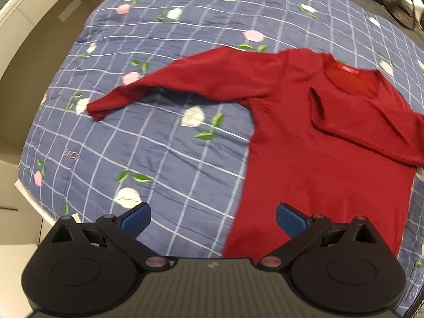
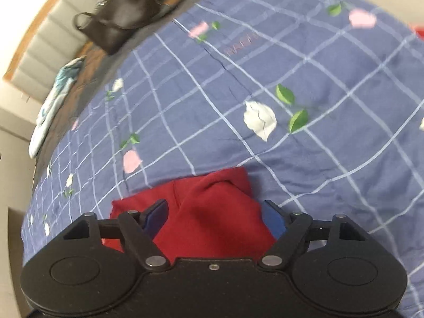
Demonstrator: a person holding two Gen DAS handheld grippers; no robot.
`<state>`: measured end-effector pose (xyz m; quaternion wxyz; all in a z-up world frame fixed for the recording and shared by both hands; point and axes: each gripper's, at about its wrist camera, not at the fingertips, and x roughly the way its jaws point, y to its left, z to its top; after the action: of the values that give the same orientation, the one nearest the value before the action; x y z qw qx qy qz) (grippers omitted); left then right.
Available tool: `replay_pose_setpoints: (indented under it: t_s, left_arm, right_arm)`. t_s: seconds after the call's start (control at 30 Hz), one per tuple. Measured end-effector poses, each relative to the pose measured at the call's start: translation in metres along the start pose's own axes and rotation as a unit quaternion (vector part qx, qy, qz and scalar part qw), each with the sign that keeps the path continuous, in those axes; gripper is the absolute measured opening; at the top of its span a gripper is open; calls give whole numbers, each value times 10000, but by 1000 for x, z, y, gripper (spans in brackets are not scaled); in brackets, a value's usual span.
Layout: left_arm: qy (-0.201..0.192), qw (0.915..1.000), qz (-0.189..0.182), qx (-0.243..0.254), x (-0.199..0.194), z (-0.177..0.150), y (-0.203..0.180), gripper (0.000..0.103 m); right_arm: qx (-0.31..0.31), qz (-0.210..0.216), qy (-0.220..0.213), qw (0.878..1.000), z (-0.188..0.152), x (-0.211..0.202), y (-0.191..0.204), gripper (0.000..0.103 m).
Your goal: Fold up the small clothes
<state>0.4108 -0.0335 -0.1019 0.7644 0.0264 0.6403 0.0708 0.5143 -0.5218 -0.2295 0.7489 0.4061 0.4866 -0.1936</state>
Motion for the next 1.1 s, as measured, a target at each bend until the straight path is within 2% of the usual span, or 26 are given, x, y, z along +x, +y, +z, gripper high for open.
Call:
replay_pose_setpoints:
  t_s: [0.1,0.17,0.23,0.27,0.37,0.47,0.57,0.73,0.83,1.03,1.1]
  left_arm:
    - [-20,10000,15,75,-1,0,-4,103]
    - [-18,10000,70,-15,-1,4,-1,103]
    - [9,9998,124,-183,1,8,7,103]
    - [25,9995,146,-261,2,11,12,103]
    - [47,9987,178,-465,4,17,22,103]
    - [20,9983,206,-541,4,22,28,103]
    - [14,9982,209,-559,6,25,29,103]
    - [16,9977,140,-659,12,28,35,103]
    - [16,9964,126,-834,21,32,46,103]
    - [48,9867,162,-1614,51,45,98,103]
    - [5,9807,186,-1946,62,48,120,103]
  right_arm:
    - [153,-86,0,9998,10,10,2,74]
    - [241,-54,18,9997,17,14,4,65]
    - [104,-220,89,9997,21,18,11,28]
    - [-30,-271,115,9996,21,19,14,24]
    - [-661,-314,-8,9973,20,14,26,18]
    - [-1605,-551,-232,9852,14,8,40,18]
    - [-1758,-758,-198,9813,13,10,36,25]
    - [-1228,-641,-404,9895,11,-8,22,61]
    - [-1172,-572,-487,9903,0,-25,20,72]
    - [-1383,-373,-334,9891,-55,-65,26,94]
    - [-1414,-348,-207,9891,-81,-77,28,96]
